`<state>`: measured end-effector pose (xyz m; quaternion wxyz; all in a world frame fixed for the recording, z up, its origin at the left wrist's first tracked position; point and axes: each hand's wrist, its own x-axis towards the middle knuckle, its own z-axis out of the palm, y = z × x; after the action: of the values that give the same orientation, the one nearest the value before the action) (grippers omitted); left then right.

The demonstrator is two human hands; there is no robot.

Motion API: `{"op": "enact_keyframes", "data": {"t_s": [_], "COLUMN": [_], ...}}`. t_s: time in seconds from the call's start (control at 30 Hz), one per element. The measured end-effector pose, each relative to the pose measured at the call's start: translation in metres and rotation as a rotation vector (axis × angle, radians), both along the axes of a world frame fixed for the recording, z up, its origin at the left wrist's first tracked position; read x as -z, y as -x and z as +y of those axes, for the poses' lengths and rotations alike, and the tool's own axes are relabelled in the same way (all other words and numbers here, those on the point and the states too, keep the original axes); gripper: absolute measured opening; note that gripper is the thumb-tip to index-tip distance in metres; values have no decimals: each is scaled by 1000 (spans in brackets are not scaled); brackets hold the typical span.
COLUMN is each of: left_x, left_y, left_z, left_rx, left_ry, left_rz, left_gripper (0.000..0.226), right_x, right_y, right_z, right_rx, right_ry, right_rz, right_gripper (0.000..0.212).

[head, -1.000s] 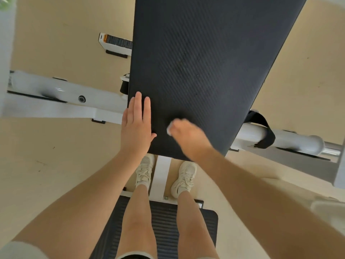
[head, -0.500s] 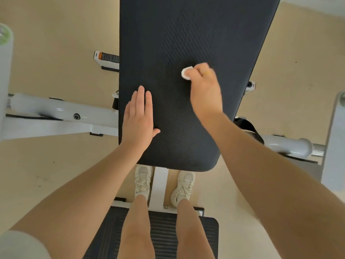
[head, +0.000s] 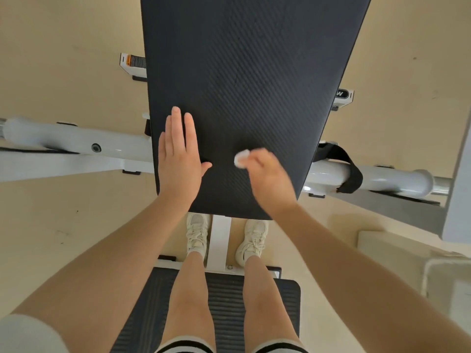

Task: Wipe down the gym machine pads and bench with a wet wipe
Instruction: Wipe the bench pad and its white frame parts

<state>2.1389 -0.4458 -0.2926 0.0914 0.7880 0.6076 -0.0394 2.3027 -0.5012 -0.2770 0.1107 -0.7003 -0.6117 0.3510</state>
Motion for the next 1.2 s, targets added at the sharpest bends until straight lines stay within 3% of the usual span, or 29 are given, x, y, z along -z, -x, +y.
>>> {"op": "enact_keyframes", "data": {"t_s": [0.07,0.17,0.3,0.4,0.47,0.57,0.7,0.77,0.87,1.1,1.2], "left_x": [2,8,13,15,14,0,-51,-85,-138,-239,-260], "left_y": [-1,2,9,12,13,8,-15,-28,-43,-54,-52], "left_z": [-10,-26,-42,-50,-51,-50,-47,-48,-47,-52,-57], "left_rx": [-22,-3,13,56,100,146,158,4,-169,-268,-320], "left_ry": [-39,-46,0,58,78,115,178,364,576,418,385], "left_rz": [-37,-72,-108,-116,-129,-163,-330,-514,-727,-951,-974], "left_gripper": [92,81,73,73,72,67,43,39,38,35,31], "right_x": [2,11,42,62,63,34,-37,-71,-120,-214,-231], "right_y": [-9,-7,8,5,0,-9,-25,-33,-37,-45,-50], "right_z": [23,9,-70,-122,-126,-95,-44,-33,-29,-25,-20], "right_rx": [-20,-95,-419,-515,-393,-166,514,714,748,564,475], "right_ry": [-187,-184,141,456,476,332,300,336,371,408,462], "right_rz": [-115,-160,-168,-230,-176,-19,619,887,1028,1078,988], "right_gripper": [33,36,56,48,38,28,22,22,16,14,25]}}
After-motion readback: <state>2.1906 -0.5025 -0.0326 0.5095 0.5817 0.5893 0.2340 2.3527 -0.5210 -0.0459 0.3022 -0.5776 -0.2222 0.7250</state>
